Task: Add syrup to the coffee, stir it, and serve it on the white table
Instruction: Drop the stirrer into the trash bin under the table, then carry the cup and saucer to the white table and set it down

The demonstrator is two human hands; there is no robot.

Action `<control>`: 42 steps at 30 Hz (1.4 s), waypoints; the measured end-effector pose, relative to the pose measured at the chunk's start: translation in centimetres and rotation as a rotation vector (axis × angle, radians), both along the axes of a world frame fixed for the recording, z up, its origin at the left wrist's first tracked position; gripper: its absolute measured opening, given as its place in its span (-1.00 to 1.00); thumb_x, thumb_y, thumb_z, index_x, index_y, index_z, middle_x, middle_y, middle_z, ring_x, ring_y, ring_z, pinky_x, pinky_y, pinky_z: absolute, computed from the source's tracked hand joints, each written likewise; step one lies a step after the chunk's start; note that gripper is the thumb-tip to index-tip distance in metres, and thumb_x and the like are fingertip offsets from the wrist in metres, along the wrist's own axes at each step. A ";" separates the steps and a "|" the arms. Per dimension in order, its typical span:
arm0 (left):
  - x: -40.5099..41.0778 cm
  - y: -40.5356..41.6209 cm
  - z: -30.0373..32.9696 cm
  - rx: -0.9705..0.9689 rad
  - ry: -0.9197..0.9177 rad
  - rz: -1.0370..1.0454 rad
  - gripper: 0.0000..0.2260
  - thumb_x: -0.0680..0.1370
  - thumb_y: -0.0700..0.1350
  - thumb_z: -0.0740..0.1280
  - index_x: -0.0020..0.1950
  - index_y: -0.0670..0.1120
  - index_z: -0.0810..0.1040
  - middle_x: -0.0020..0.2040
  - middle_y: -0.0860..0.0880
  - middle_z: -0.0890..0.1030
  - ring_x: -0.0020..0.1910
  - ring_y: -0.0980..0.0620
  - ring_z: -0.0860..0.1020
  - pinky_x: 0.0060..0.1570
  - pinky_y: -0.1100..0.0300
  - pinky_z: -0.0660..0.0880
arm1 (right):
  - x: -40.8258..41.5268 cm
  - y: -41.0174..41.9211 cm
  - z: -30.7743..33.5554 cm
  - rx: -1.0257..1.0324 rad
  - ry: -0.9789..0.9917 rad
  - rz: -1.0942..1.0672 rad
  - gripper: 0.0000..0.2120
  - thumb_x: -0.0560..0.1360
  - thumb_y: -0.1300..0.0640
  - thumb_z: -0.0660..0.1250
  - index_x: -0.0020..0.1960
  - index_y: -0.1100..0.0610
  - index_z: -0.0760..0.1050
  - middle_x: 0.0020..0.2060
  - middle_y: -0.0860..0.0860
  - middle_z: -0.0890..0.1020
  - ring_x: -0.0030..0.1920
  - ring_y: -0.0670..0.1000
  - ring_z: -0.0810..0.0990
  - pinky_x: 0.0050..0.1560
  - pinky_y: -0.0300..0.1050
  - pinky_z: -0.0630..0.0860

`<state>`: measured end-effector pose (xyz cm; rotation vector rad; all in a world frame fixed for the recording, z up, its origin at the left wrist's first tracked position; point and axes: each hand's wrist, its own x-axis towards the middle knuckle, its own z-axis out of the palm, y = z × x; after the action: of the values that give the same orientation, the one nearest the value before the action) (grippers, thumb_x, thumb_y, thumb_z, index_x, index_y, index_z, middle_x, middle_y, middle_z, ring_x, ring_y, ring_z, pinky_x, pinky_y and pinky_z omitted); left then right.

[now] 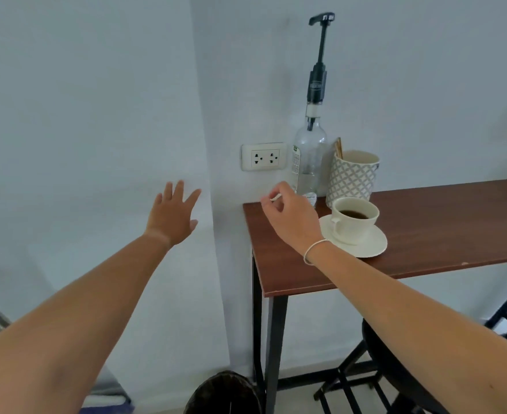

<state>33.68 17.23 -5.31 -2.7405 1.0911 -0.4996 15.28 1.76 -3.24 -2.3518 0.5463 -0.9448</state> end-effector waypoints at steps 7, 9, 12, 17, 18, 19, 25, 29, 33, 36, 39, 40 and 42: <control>-7.8 -5.7 0.3 -0.226 0.230 0.079 -0.41 0.57 0.03 0.21 0.55 -0.01 0.08 0.53 -0.18 0.15 0.50 -0.21 0.12 0.39 -0.08 0.25 | -5.7 -9.2 1.3 0.051 -0.067 0.055 -0.78 0.54 -0.05 0.21 -0.03 0.11 0.45 -0.36 0.07 0.59 -0.30 0.04 0.56 -0.24 -0.09 0.45; -9.9 -7.4 0.3 -0.271 0.276 0.106 -0.43 0.58 0.04 0.21 0.55 -0.02 0.10 0.52 -0.18 0.18 0.48 -0.20 0.18 0.39 -0.07 0.27 | -7.3 -11.7 1.8 0.052 -0.070 0.061 -0.80 0.54 -0.05 0.20 -0.08 0.07 0.43 -0.40 -0.01 0.53 -0.33 -0.01 0.53 -0.30 -0.14 0.41; -12.9 -9.6 -0.2 -0.355 0.385 0.146 -0.44 0.58 0.07 0.19 0.54 -0.03 0.13 0.51 -0.17 0.23 0.47 -0.18 0.24 0.40 -0.04 0.26 | -9.5 -15.3 2.0 0.054 -0.054 0.041 -0.78 0.53 -0.08 0.18 -0.07 0.06 0.44 -0.36 -0.04 0.55 -0.30 -0.02 0.52 -0.26 -0.13 0.41; -17.4 -12.6 -1.5 -0.533 0.587 0.193 -0.48 0.58 0.05 0.21 0.50 -0.09 0.25 0.46 -0.13 0.35 0.44 -0.11 0.32 0.40 0.07 0.24 | -11.8 -19.6 0.4 0.159 0.032 0.022 -0.76 0.52 -0.07 0.17 -0.02 0.09 0.45 -0.19 0.05 0.61 -0.13 0.09 0.58 -0.09 -0.03 0.48; -18.1 -13.1 -1.6 -0.555 0.619 0.214 -0.49 0.58 0.05 0.22 0.49 -0.10 0.27 0.47 -0.12 0.35 0.44 -0.10 0.32 0.41 0.08 0.23 | -12.0 -20.2 -0.1 0.183 0.066 0.015 -0.74 0.51 -0.07 0.17 0.01 0.10 0.46 -0.13 0.07 0.62 -0.08 0.11 0.58 -0.08 -0.04 0.47; -18.7 -13.6 -1.7 -0.564 0.644 0.237 -0.49 0.58 0.06 0.22 0.48 -0.10 0.29 0.47 -0.11 0.35 0.44 -0.09 0.32 0.43 0.08 0.22 | -12.2 -20.7 -0.7 0.203 0.104 0.008 -0.72 0.51 -0.07 0.17 0.04 0.10 0.47 -0.07 0.08 0.63 -0.04 0.12 0.58 -0.07 -0.05 0.46; -20.4 -16.4 -2.1 -0.663 0.827 0.344 -0.50 0.57 0.06 0.22 0.45 -0.16 0.34 0.45 -0.10 0.37 0.19 -0.09 0.52 0.24 0.06 0.48 | -12.6 -22.5 -3.8 0.421 0.225 -0.033 -0.69 0.51 -0.03 0.19 0.10 0.15 0.50 0.07 0.11 0.61 0.05 0.15 0.57 0.03 -0.04 0.49; -21.3 -18.3 -2.5 -0.836 0.994 0.374 -0.71 0.58 -0.04 0.26 0.20 -0.18 0.53 0.11 -0.07 0.52 -0.05 -0.03 0.58 -0.06 0.12 0.60 | -12.5 -22.8 -5.3 0.485 0.287 -0.021 -0.67 0.50 0.01 0.22 0.11 0.21 0.52 0.08 0.15 0.61 0.02 0.20 0.61 0.13 0.13 0.54; -21.3 -19.9 -3.3 -0.930 1.050 0.385 -0.82 0.56 -0.09 0.29 -0.24 -0.06 0.45 -0.18 -0.01 0.49 -0.28 0.07 0.54 0.05 0.05 0.59 | -11.7 -23.2 -5.6 0.503 0.337 0.009 -0.65 0.52 0.09 0.22 0.20 0.29 0.50 0.10 0.18 0.62 -0.13 0.22 0.66 0.05 0.04 0.58; -21.1 -20.8 -3.6 -0.971 1.062 0.409 -0.89 0.56 -0.11 0.30 -0.15 -0.11 0.51 -0.03 -0.10 0.54 -0.28 0.07 0.57 0.02 0.09 0.60 | -11.1 -23.2 -5.4 0.521 0.369 0.025 -0.68 0.51 0.15 0.23 0.15 0.34 0.53 0.04 0.21 0.63 -0.22 0.20 0.64 -0.13 -0.04 0.56; -20.9 -21.5 -3.8 -1.012 1.096 0.433 -0.91 0.55 -0.16 0.30 -0.10 -0.16 0.51 -0.02 -0.11 0.53 -0.29 0.06 0.57 0.08 0.05 0.58 | -10.6 -23.3 -5.4 0.528 0.416 0.046 -0.80 0.49 0.19 0.24 -0.03 0.28 0.57 -0.15 0.14 0.59 -0.32 0.13 0.59 -0.35 -0.21 0.45; -20.9 -21.6 -3.8 -1.035 1.111 0.439 -0.86 0.55 -0.17 0.31 0.04 -0.22 0.52 0.05 -0.14 0.53 -0.28 0.05 0.57 0.06 0.08 0.59 | -10.4 -23.5 -5.5 0.526 0.431 0.047 -0.85 0.48 0.20 0.25 -0.13 0.25 0.55 -0.19 0.13 0.58 -0.37 0.09 0.57 -0.39 -0.22 0.42; -20.6 -22.0 -3.8 -1.068 1.149 0.451 -0.69 0.52 -0.20 0.35 0.23 -0.27 0.47 0.20 -0.18 0.51 -0.12 -0.03 0.60 -0.04 0.15 0.60 | -9.9 -23.8 -5.6 0.535 0.456 0.036 -0.89 0.46 0.21 0.26 -0.22 0.22 0.50 -0.22 0.12 0.58 -0.44 0.03 0.53 -0.43 -0.23 0.42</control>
<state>13.10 -4.77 -9.13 -4.1568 0.1222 0.9936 5.38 -22.06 -8.81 -2.0594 0.8115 -0.1896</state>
